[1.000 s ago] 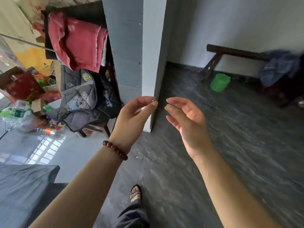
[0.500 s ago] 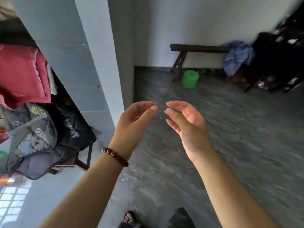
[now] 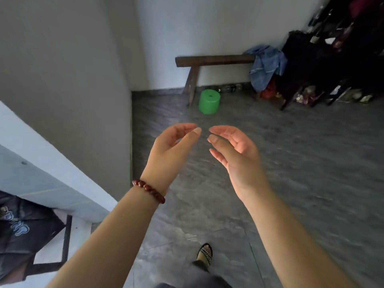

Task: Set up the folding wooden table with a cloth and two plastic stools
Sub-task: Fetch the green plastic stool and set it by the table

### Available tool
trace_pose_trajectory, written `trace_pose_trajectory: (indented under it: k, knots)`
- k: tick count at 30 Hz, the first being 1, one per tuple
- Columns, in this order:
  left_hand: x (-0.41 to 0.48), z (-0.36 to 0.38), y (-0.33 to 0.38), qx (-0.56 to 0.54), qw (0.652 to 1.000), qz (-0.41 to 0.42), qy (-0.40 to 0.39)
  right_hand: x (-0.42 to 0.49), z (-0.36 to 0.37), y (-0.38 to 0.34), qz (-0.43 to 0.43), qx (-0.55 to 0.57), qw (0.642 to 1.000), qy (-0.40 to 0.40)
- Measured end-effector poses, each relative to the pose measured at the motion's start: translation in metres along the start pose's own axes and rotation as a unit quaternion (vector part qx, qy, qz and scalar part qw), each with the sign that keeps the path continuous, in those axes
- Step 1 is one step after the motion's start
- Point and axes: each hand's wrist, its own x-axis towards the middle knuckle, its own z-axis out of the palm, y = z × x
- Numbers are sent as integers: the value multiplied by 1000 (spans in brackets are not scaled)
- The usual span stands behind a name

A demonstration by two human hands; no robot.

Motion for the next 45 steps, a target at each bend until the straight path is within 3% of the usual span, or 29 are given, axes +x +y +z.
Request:
trace_pose_trajectory:
  k: [13,30,45]
  knots:
    - [143,131,21,4,999,-6,-39,149,-107,-33,3,-9,999,40]
    - [439,183,79,2,998,-4,-70,454,-104,-74,-13,-25,999,46]
    - [633,265,89,8,998,-25,-65,659,-148,-75,8,9,999,51]
